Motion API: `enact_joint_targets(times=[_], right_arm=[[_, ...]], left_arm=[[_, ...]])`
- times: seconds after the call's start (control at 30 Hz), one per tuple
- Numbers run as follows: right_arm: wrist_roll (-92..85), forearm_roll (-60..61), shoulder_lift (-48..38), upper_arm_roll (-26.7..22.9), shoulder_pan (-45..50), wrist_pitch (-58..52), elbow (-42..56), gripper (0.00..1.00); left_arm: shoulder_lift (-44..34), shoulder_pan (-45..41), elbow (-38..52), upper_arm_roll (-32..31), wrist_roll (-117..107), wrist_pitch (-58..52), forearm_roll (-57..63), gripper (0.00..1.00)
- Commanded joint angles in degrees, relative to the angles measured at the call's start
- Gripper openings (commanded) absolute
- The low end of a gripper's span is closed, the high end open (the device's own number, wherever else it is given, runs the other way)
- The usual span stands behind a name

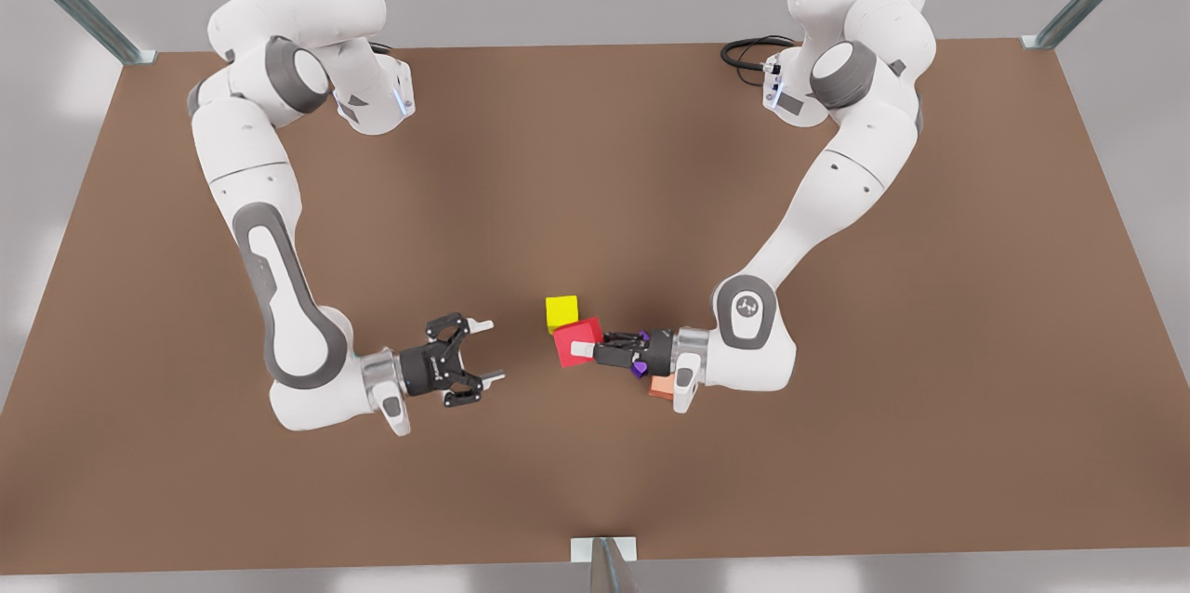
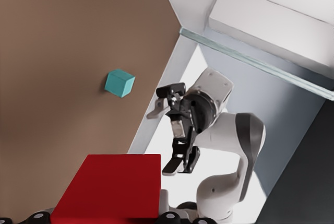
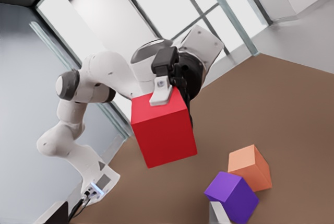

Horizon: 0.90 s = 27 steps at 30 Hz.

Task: Pick up red wooden cube and pass to hand red wooden cube and place in blue wooden cube

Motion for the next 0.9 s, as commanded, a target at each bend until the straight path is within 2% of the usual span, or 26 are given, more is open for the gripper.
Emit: enact_joint_targets(times=[0.0,0.33,0.87], right_arm=[[-34.6,3.3,0.2,0.0,0.6,2.3,0.0,1.0],[-34.5,12.8,2.3,0.0,5.4,8.3,0.7,1.0],[-34.8,16.2,3.2,0.0,7.0,9.5,0.8,1.0]], left_arm=[[-0.1,0.0,0.0,0.0,15.3,1.0,-0.5,0.69],[-0.1,-0.1,-0.2,0.0,15.0,1.4,-1.4,0.69],[0.0,-0.3,-0.2,0.0,15.0,1.7,-1.3,0.69]])
